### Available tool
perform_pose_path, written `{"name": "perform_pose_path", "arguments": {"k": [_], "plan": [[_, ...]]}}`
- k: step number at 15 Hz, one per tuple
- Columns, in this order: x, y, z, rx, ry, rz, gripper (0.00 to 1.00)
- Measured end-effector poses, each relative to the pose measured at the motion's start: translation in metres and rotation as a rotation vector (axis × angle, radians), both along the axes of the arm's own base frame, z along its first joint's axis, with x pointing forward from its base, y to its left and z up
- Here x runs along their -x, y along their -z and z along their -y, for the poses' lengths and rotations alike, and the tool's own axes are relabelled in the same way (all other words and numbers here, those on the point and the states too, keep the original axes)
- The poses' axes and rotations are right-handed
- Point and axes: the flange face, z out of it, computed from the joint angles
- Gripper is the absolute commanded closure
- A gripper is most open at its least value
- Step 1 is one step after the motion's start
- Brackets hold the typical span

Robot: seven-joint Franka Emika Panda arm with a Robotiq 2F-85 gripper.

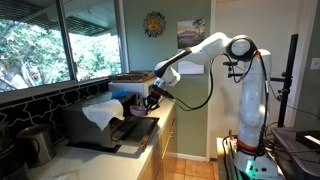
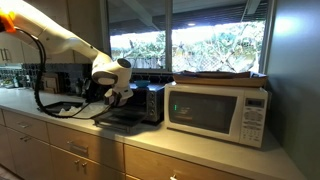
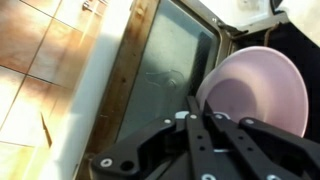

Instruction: Remove the purple bowl from the toaster oven and place the bowl on top of the oven

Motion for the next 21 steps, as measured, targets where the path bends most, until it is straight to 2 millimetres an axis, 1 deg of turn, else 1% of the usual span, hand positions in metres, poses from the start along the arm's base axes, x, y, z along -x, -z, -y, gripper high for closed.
{"name": "perform_pose_path", "arguments": {"k": [1,3,7,8,9,10,15,21], "plan": [[0.008,-0.007,0.003,0.01,-0.028,-0.025,0.99],[0.024,-0.027,0.011,0.035,-0.065,-0.049,0.99],[0.053,-0.084,0.032,0.081,-0.08,-0.011,0.99],[0.06,-0.096,0.034,0.074,-0.091,0.004,0.96],[0.063,-0.103,0.034,0.074,-0.092,0.015,0.96],[0.064,-0.105,0.034,0.074,-0.092,0.019,0.96],[0.06,-0.095,0.033,0.073,-0.094,0.001,0.96],[0.06,-0.095,0.033,0.073,-0.095,0.001,0.96]]}}
